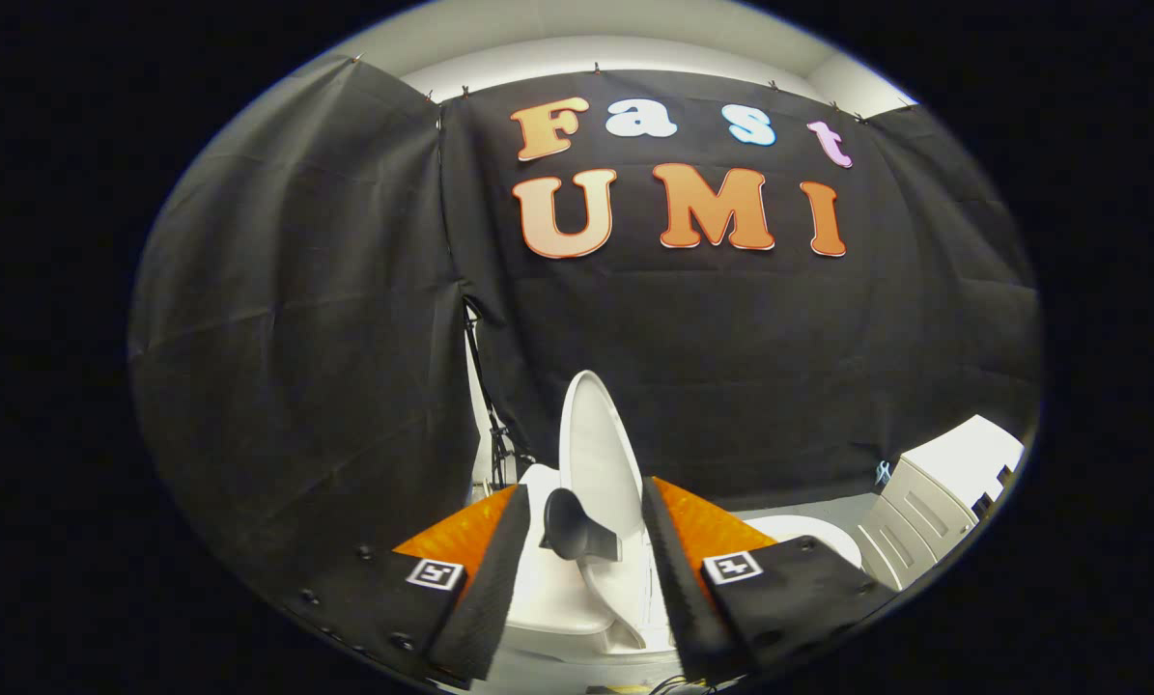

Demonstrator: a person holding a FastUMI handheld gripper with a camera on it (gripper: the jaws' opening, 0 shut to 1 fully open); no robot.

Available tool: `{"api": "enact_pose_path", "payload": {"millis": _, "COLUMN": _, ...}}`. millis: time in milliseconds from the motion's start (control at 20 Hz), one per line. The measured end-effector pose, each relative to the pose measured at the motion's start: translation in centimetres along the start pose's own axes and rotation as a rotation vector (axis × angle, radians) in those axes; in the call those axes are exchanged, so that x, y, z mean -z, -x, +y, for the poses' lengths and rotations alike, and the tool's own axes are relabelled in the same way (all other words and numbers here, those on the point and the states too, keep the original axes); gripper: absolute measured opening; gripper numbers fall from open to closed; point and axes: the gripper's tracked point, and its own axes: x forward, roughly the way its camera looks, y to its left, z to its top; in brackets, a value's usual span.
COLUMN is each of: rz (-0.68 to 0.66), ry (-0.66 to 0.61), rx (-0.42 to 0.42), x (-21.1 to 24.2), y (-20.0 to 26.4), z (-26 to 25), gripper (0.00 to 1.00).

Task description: Open the toilet lid.

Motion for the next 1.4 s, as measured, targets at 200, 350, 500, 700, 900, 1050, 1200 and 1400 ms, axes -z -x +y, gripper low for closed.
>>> {"api": "enact_pose_path", "payload": {"millis": 200, "rz": -0.05, "ry": -0.038, "rx": 0.003, "x": -3.5, "y": 1.1, "z": -1.0, "gripper": 0.99}}
{"api": "enact_pose_path", "payload": {"millis": 350, "rz": -0.086, "ry": -0.058, "rx": 0.012, "x": -6.1, "y": 2.3, "z": -2.3, "gripper": 0.99}}
{"api": "enact_pose_path", "payload": {"millis": 500, "rz": -0.104, "ry": -0.052, "rx": 0.037, "x": -7.6, "y": 2.8, "z": -4.6, "gripper": 0.99}}
{"api": "enact_pose_path", "payload": {"millis": 700, "rz": -0.137, "ry": -0.04, "rx": 0.121, "x": -9.0, "y": 4.0, "z": -10.1, "gripper": 0.99}}
{"api": "enact_pose_path", "payload": {"millis": 900, "rz": -0.163, "ry": -0.051, "rx": 0.244, "x": -10.3, "y": 5.1, "z": -16.9, "gripper": 0.98}}
{"api": "enact_pose_path", "payload": {"millis": 1050, "rz": -0.186, "ry": -0.075, "rx": 0.307, "x": -11.4, "y": 6.2, "z": -20.2, "gripper": 0.98}}
{"api": "enact_pose_path", "payload": {"millis": 1200, "rz": -0.195, "ry": -0.079, "rx": 0.346, "x": -11.8, "y": 7.1, "z": -22.3, "gripper": 0.98}}
{"api": "enact_pose_path", "payload": {"millis": 1400, "rz": -0.204, "ry": -0.07, "rx": 0.362, "x": -12.2, "y": 7.9, "z": -23.2, "gripper": 0.98}}
